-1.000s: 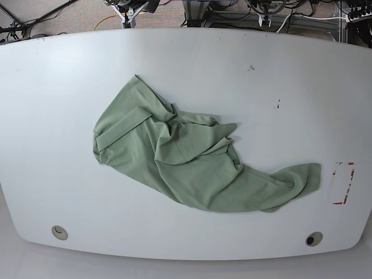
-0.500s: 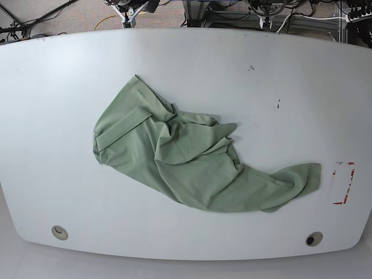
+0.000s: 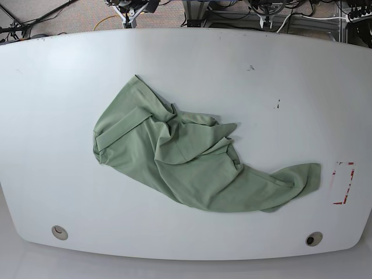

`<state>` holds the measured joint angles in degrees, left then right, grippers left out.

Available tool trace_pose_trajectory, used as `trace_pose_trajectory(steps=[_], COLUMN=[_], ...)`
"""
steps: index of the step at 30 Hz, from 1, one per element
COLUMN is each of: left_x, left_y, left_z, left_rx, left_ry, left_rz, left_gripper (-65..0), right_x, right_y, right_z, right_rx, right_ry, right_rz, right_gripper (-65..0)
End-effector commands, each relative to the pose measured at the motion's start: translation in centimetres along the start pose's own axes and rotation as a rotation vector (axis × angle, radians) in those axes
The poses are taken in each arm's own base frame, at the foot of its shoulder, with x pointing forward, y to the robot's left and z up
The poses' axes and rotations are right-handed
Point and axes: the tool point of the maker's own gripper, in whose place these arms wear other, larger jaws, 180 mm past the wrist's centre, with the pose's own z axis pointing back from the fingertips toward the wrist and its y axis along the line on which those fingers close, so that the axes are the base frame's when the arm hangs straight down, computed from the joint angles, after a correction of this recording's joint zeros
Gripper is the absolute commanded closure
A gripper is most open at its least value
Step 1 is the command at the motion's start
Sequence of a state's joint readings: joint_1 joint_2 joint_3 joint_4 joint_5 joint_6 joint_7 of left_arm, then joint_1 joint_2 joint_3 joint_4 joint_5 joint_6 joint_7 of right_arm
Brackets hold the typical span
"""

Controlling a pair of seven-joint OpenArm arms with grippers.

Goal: Fold the T-shirt properly

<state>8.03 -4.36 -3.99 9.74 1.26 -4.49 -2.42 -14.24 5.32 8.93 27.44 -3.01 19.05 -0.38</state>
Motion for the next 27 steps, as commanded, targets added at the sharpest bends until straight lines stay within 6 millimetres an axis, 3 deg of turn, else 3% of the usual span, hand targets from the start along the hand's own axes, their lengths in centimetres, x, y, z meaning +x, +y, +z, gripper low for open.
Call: trace_pose_trajectory(steps=[1,5,6,27], left_x=[-0.4,-0.3,-0.2,-0.8], left_y=[0.4,0.4,-0.7,-0.4], left_z=[0.1,0.1,0.0,0.0], left_rx=[0.007,0.009,-0.017,-0.013], left_ry=[0.007,0.005,0.004,0.01], left_rz=[-0.001,-0.007,-0.009,-0.001], left_gripper=[-17.7,-17.8,-17.8,-17.8], right_x=[0.2,0.0,1.1,0.9], right_y=[-0.3,0.0,0.4,0.4], right_z=[0.1,0.1,-0.2,-0.1], right_rx=[-0.002,0.003,0.009,0.008], right_ry=[-0.012,-0.006,-0.023,-0.025], right_rz=[0.0,-0.001,0.013,0.005], right_gripper=[-21.0,-20.9,-21.4,-20.9])
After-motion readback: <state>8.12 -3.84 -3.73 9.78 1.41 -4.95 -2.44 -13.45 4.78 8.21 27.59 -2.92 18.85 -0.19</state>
